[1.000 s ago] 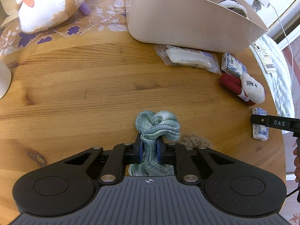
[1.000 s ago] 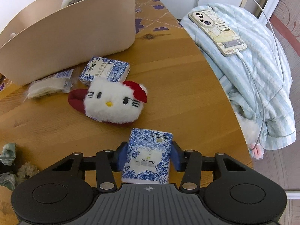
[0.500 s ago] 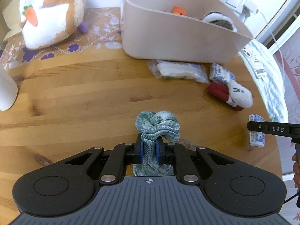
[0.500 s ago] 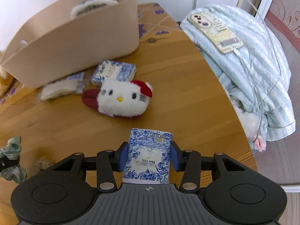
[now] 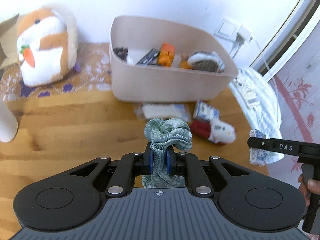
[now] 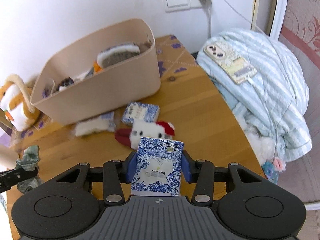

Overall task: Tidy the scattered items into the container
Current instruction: 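Carry scrunchie and tissue pack into the basket and open both tools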

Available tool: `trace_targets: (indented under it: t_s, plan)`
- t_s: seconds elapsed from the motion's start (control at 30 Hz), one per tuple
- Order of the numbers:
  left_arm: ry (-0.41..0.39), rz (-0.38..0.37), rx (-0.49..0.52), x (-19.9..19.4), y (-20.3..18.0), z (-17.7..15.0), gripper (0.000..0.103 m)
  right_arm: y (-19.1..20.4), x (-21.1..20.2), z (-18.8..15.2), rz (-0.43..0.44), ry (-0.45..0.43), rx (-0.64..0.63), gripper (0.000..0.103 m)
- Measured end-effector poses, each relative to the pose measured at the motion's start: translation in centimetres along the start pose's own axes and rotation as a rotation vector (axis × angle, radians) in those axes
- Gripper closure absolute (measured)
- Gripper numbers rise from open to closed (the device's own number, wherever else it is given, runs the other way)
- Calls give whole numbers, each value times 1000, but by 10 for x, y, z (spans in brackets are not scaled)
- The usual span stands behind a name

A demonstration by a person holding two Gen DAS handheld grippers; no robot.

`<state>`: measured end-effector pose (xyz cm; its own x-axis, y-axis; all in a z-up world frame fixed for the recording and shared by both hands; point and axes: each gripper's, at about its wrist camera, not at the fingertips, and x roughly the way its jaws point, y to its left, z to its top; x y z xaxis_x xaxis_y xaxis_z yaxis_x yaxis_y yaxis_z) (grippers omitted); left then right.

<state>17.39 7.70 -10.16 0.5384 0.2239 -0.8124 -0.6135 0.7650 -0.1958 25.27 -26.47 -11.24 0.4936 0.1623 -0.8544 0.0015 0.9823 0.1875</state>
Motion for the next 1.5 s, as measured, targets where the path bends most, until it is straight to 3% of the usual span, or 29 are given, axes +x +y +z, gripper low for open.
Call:
trace_targets:
  t_s: [0.5, 0.9, 1.23, 1.5]
  plan:
    - [-121, -25, 85, -19, -21, 63, 91, 18, -38, 63, 62, -166, -38, 60]
    - [-169, -24, 89, 3, -23, 121, 91, 33, -26, 123, 94, -231, -71, 60]
    - [-149, -27, 101, 44, -29, 154, 91, 54, 7, 162, 119, -227, -109, 60]
    - [-61, -4, 138, 88, -30, 159, 91, 61, 45, 175, 122, -171, -120, 60]
